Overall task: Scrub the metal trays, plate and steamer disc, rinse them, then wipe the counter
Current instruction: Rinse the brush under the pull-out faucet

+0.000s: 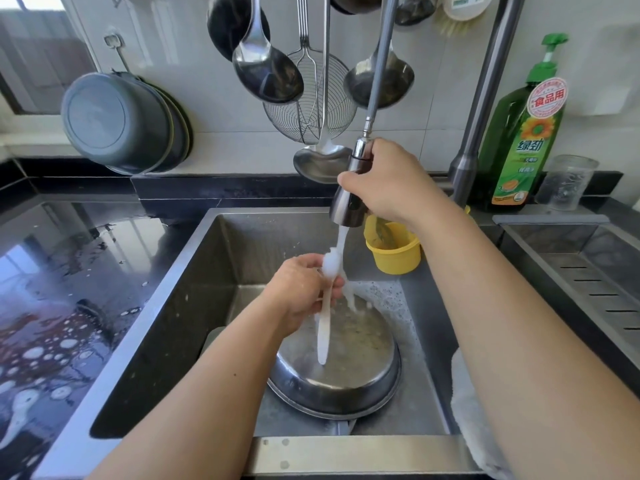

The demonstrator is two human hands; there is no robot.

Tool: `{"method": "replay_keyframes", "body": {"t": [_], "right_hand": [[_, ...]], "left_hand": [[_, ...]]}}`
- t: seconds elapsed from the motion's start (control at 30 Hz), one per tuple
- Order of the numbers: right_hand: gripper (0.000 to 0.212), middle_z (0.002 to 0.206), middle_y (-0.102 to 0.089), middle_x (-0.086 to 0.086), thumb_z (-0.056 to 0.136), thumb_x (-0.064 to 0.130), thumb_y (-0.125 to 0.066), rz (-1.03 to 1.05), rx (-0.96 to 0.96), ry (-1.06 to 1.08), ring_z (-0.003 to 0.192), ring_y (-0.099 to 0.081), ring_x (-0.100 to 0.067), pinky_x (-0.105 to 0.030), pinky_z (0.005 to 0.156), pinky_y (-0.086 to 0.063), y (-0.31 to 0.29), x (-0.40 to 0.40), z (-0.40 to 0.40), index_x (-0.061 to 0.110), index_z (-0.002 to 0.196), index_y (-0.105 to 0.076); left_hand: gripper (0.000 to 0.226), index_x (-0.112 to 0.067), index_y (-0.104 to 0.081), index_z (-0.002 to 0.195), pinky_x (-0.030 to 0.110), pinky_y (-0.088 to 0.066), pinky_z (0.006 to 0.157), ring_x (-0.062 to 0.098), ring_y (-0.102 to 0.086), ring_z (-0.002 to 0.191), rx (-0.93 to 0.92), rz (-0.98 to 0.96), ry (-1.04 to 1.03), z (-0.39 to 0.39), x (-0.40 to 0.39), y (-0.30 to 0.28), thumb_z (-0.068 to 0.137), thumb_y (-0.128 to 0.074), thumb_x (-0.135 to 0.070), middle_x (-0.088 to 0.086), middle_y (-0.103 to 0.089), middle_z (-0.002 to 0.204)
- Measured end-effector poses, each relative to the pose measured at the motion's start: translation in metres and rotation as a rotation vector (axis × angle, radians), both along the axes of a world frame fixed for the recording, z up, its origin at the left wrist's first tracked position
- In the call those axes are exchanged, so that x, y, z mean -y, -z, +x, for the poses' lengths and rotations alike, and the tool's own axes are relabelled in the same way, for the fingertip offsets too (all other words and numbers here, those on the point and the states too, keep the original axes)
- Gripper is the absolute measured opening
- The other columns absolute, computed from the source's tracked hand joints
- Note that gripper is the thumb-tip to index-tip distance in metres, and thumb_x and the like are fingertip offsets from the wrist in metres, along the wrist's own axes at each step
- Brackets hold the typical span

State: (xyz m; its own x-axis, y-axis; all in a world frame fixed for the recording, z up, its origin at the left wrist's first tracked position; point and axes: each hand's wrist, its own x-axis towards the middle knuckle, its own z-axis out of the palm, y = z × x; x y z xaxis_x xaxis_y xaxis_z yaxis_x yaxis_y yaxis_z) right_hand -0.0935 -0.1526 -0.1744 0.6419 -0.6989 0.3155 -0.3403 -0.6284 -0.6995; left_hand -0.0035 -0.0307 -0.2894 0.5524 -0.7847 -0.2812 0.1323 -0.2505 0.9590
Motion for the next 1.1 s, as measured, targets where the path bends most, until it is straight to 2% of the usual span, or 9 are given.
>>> {"method": "replay_keyframes", "body": {"t": [0.07, 0.13, 0.23, 0.4, 0.53, 0.6, 0.77, 0.9, 1.1], "right_hand": [[0.021, 0.092, -0.062, 0.006, 0.090, 0.031, -0.069, 0.021, 0.016, -0.014, 0.090, -0.064, -0.022, -0.038, 0.074, -0.057, -0.0004, 0.0006, 0.0012, 0.021, 0.105, -0.057], [0.019, 0.090, -0.061, 0.007, 0.091, 0.032, -0.068, -0.009, 0.003, 0.000, 0.092, -0.064, -0.023, -0.032, 0.069, -0.054, -0.0012, -0.0005, 0.0026, 0.022, 0.103, -0.056], [0.015, 0.088, -0.063, 0.004, 0.089, 0.030, -0.070, 0.036, 0.031, -0.044, 0.091, -0.067, -0.027, -0.043, 0.078, -0.060, -0.0009, -0.0020, 0.0044, 0.025, 0.091, -0.055], [0.021, 0.090, -0.061, 0.007, 0.090, 0.033, -0.070, 0.027, 0.051, -0.001, 0.089, -0.066, -0.025, -0.046, 0.083, -0.060, 0.0016, -0.0033, 0.0054, 0.024, 0.102, -0.055], [0.024, 0.093, -0.063, 0.004, 0.090, 0.033, -0.070, 0.027, 0.043, 0.010, 0.088, -0.066, -0.025, -0.042, 0.078, -0.060, 0.0021, -0.0025, 0.0054, 0.021, 0.106, -0.056], [0.023, 0.092, -0.061, 0.005, 0.091, 0.032, -0.069, 0.015, 0.035, 0.007, 0.089, -0.066, -0.025, -0.039, 0.076, -0.059, 0.0016, -0.0027, 0.0043, 0.021, 0.106, -0.056], [0.024, 0.096, -0.064, 0.000, 0.090, 0.031, -0.070, 0.053, 0.040, -0.017, 0.092, -0.066, -0.026, -0.046, 0.082, -0.061, 0.0009, -0.0037, 0.0059, 0.019, 0.106, -0.057], [0.023, 0.090, -0.060, 0.006, 0.092, 0.031, -0.068, 0.019, 0.040, -0.003, 0.088, -0.065, -0.024, -0.034, 0.071, -0.056, 0.0021, -0.0033, 0.0062, 0.020, 0.108, -0.056], [0.024, 0.095, -0.063, 0.001, 0.091, 0.031, -0.070, 0.070, 0.063, -0.032, 0.093, -0.066, -0.026, -0.047, 0.083, -0.061, 0.0021, -0.0030, 0.0064, 0.019, 0.108, -0.058]], "left_hand": [[0.029, -0.013, -0.069, 0.111, 0.039, -0.057, 0.084, 0.023, -0.062, 0.082, 0.001, -0.005, -0.005, 0.0001, 0.0001, -0.0018, 0.103, -0.048, 0.006, 0.010, -0.069, 0.088], [0.033, -0.014, -0.071, 0.105, 0.040, -0.055, 0.082, 0.023, -0.058, 0.079, 0.007, 0.000, -0.016, 0.0009, 0.0012, -0.0013, 0.100, -0.047, 0.008, 0.009, -0.065, 0.083], [0.030, -0.010, -0.072, 0.092, 0.036, -0.048, 0.068, 0.021, -0.050, 0.067, 0.042, 0.014, -0.020, -0.0003, 0.0022, 0.0001, 0.091, -0.050, 0.009, 0.008, -0.057, 0.072], [0.024, -0.013, -0.069, 0.121, 0.028, -0.051, 0.060, 0.015, -0.054, 0.065, 0.054, -0.042, -0.037, -0.0016, 0.0032, 0.0000, 0.102, -0.058, -0.003, 0.009, -0.063, 0.087], [0.025, -0.015, -0.061, 0.127, 0.043, -0.063, 0.082, 0.022, -0.073, 0.083, -0.035, -0.057, -0.046, -0.0029, 0.0013, -0.0036, 0.111, -0.043, -0.011, 0.016, -0.075, 0.109], [0.027, -0.014, -0.063, 0.127, 0.042, -0.064, 0.080, 0.021, -0.075, 0.088, -0.036, -0.046, -0.052, -0.0022, 0.0012, -0.0036, 0.112, -0.041, -0.011, 0.016, -0.072, 0.113], [0.027, -0.014, -0.070, 0.109, 0.040, -0.061, 0.082, 0.022, -0.067, 0.086, -0.061, -0.077, -0.066, 0.0006, 0.0014, -0.0033, 0.108, -0.046, -0.003, 0.012, -0.069, 0.097], [0.037, -0.012, -0.071, 0.121, 0.037, -0.053, 0.073, 0.018, -0.062, 0.078, -0.159, -0.102, -0.119, 0.0053, 0.0035, 0.0006, 0.104, -0.041, 0.001, 0.010, -0.069, 0.093], [0.021, -0.005, -0.067, 0.106, 0.030, -0.042, 0.061, 0.016, -0.046, 0.067, -0.307, -0.138, -0.188, 0.0058, 0.0049, -0.0034, 0.107, -0.056, -0.023, 0.008, -0.049, 0.080]]}}
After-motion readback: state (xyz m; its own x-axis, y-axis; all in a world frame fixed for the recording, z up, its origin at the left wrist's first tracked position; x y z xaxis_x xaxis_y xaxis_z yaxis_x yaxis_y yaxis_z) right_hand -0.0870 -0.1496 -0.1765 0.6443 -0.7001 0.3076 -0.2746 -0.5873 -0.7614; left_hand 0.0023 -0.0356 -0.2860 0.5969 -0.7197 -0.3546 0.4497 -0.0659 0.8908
